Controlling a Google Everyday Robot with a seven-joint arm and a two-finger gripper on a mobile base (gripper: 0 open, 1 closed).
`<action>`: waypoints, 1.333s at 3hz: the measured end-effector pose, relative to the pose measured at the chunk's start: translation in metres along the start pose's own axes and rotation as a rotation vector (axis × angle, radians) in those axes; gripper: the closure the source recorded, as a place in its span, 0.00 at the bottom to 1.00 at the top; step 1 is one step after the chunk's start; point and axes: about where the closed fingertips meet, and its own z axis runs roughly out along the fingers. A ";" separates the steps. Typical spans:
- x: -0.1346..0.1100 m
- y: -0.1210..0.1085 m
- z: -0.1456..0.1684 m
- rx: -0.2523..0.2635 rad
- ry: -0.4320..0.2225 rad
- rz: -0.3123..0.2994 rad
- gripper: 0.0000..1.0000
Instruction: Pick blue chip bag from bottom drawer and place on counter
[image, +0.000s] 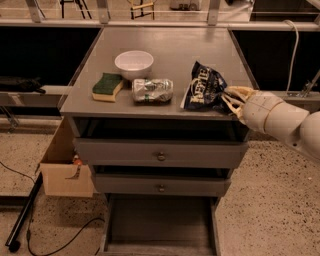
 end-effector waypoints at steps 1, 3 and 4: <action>0.000 0.000 0.000 0.000 0.000 0.000 0.82; 0.000 0.000 0.000 0.000 0.000 0.000 0.35; 0.000 0.000 0.000 0.000 0.000 0.000 0.04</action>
Offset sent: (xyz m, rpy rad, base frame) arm 0.0000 0.0000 0.0000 0.0000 0.0000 0.0000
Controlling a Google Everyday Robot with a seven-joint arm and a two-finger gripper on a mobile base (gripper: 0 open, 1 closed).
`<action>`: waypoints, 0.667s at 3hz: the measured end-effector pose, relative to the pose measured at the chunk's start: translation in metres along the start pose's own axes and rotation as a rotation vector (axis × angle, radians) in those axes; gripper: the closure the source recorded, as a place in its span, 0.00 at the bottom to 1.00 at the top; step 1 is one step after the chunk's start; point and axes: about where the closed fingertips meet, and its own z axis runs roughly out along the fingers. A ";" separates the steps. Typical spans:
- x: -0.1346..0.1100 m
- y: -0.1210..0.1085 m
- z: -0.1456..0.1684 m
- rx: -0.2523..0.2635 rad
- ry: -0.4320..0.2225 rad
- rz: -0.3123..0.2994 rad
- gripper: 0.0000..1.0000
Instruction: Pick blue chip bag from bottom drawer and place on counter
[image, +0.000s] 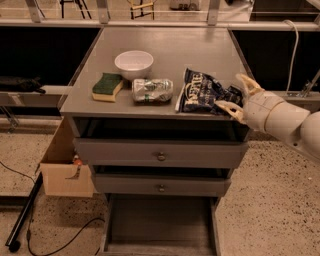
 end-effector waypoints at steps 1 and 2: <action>0.000 0.000 0.000 0.000 0.000 0.000 0.00; 0.000 0.000 0.000 0.000 0.000 0.000 0.00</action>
Offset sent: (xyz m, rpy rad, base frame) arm 0.0000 0.0000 0.0000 0.0000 0.0000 0.0000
